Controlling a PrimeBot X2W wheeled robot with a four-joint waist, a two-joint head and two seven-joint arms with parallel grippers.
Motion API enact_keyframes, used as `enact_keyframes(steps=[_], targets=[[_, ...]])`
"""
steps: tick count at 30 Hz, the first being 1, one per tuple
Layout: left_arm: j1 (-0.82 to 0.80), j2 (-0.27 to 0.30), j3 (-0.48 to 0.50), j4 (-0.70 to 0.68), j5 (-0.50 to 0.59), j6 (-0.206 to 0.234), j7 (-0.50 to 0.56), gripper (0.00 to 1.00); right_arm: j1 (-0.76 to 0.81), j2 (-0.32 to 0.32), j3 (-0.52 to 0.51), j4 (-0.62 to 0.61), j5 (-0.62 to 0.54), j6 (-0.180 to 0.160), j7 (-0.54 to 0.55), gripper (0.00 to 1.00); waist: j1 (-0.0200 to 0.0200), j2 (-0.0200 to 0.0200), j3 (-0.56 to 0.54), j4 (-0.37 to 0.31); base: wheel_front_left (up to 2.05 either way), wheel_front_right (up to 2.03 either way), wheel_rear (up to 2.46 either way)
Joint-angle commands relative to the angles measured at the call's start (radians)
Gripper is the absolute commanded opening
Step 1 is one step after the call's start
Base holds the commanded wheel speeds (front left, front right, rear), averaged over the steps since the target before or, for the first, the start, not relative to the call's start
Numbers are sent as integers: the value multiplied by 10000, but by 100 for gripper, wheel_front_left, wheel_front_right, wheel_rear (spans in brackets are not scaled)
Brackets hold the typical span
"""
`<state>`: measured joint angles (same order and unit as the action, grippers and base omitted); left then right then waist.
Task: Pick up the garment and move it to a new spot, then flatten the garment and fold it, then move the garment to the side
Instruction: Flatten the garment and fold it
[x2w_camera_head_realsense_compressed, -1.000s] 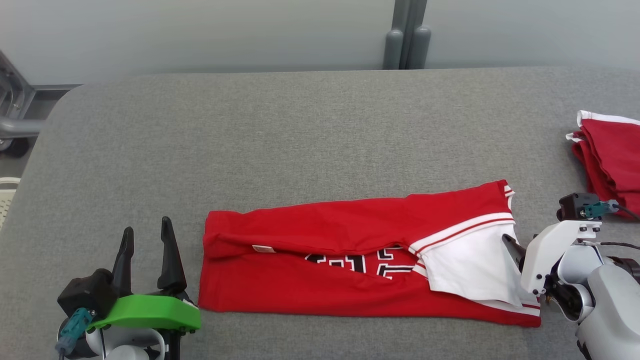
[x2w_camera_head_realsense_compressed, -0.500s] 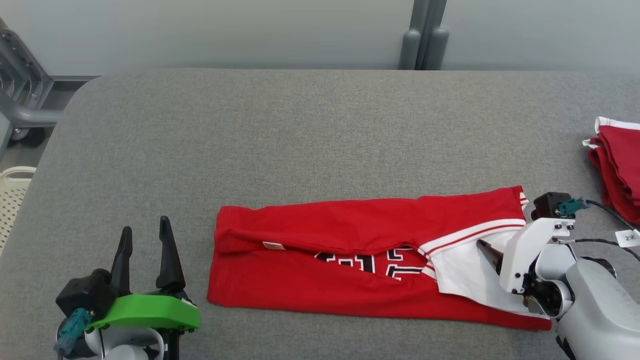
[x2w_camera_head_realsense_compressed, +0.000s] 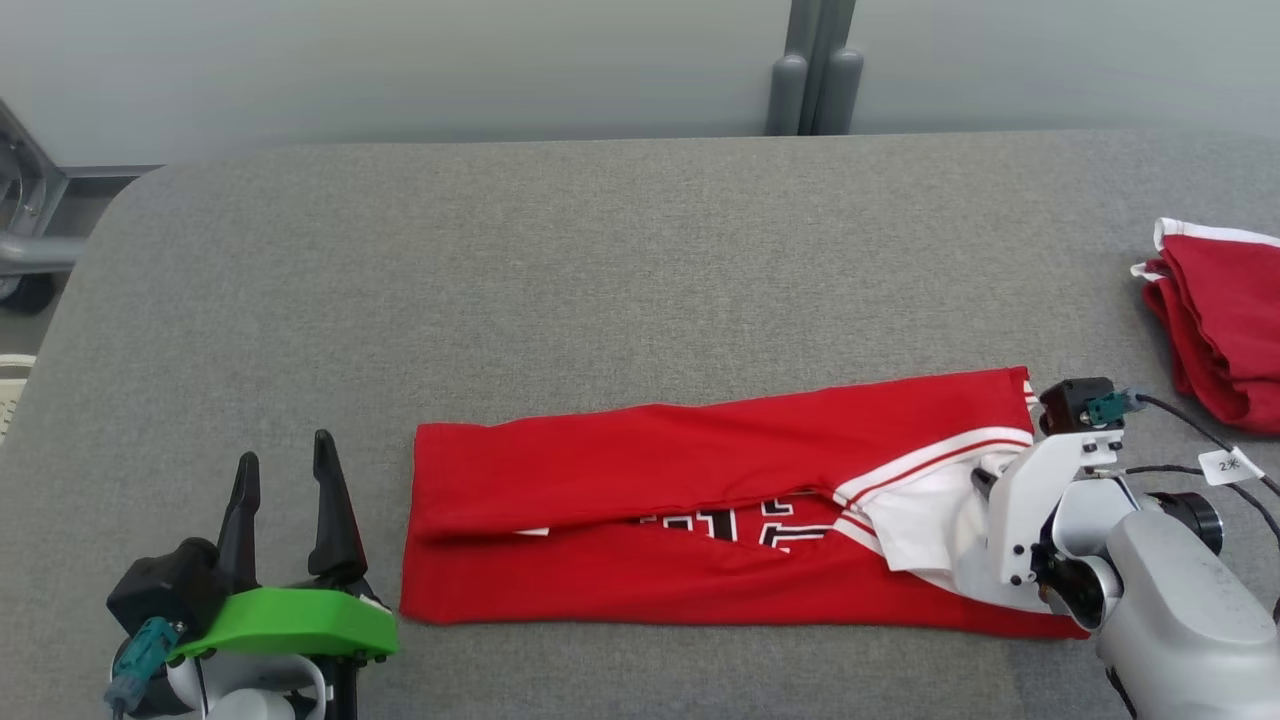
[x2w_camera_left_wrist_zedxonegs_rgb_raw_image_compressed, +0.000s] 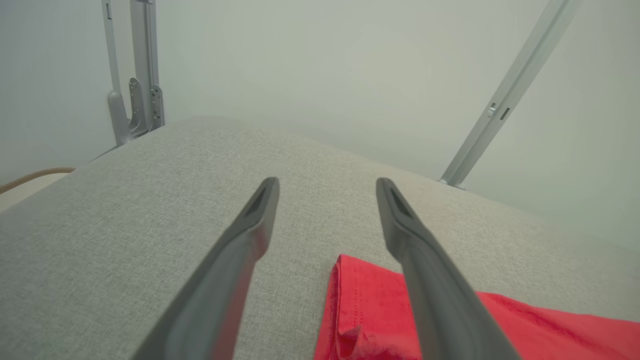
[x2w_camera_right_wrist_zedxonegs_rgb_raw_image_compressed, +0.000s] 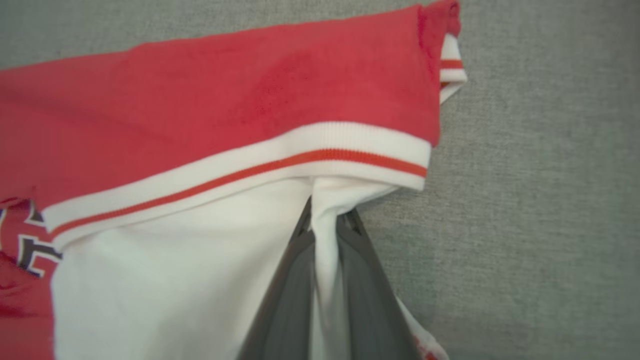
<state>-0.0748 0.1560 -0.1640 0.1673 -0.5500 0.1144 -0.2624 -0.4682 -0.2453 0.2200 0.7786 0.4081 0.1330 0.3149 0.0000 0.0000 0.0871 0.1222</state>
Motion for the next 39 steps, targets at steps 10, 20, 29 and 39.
enact_keyframes(steps=[10,20,29,39], targets=[[132,-152,54,-80,215,-128,-26,100,9,-1553,-647,-1861,922,-32,440,0,0,0,-192,-924,0,0,0],[58,-163,70,-23,274,-158,-27,100,695,-1563,-1377,-3569,1262,-28,1272,0,0,0,-229,-1408,0,0,0],[95,-189,-77,94,270,-201,-26,100,1480,-738,-1145,-5736,1628,-23,2093,0,0,0,-396,-1386,0,0,0],[94,-229,-230,181,232,-265,-21,100,1767,386,-260,-6698,1412,-23,2409,0,0,0,-553,-1095,0,0,0]])
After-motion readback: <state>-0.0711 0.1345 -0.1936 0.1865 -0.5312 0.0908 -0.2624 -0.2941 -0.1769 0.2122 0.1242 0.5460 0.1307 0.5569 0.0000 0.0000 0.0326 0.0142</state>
